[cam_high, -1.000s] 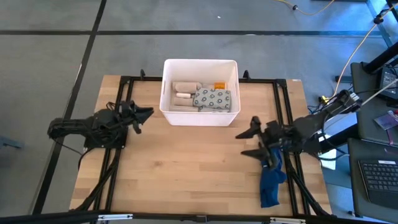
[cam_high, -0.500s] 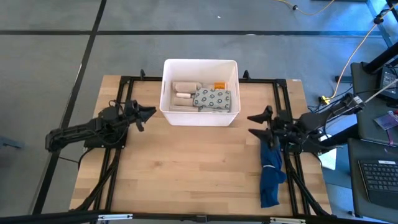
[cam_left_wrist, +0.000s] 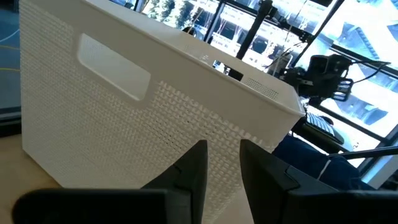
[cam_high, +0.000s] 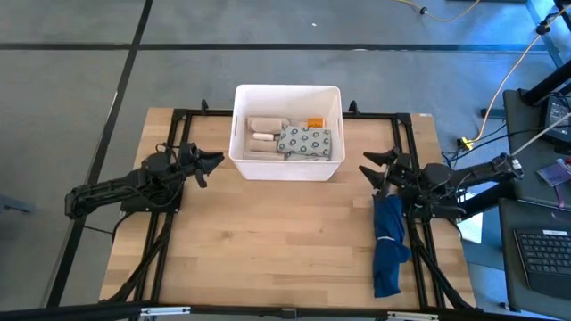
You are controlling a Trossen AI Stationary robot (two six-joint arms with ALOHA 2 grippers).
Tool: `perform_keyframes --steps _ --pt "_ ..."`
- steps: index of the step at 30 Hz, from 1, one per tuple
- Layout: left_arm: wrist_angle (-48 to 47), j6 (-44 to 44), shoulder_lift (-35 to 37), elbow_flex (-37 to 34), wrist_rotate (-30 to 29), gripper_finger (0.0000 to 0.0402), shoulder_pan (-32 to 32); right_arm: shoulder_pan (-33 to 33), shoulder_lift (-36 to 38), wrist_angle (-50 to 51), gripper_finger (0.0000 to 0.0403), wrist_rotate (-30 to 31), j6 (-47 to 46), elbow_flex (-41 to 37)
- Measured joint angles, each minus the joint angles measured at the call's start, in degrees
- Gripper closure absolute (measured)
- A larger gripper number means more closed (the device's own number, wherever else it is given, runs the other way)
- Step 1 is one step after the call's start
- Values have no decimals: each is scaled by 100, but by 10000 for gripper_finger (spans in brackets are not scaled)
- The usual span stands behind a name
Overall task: Pick & place medical supplies in basket/bin
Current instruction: Return to Home Position
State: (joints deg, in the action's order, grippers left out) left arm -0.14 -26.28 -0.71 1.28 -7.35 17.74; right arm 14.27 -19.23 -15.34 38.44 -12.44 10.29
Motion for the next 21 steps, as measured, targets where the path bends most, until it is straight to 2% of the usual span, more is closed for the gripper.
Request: perform_keyframes --steps 8,11,14,17,21 --pt "0 2 -2 0 -17 313 0 -105 1854 336 123 -615 496 -661" --pt "-2 2 2 0 -21 313 0 -103 1907 561 123 -779 885 -589" --pt "-2 2 -13 0 -19 313 0 -108 1922 1206 123 -907 1045 -312" --pt "3 4 -23 0 -21 313 0 -110 1913 2566 123 -979 621 18" --pt "0 4 -24 0 -22 313 0 -110 1913 3419 123 -1257 140 218"
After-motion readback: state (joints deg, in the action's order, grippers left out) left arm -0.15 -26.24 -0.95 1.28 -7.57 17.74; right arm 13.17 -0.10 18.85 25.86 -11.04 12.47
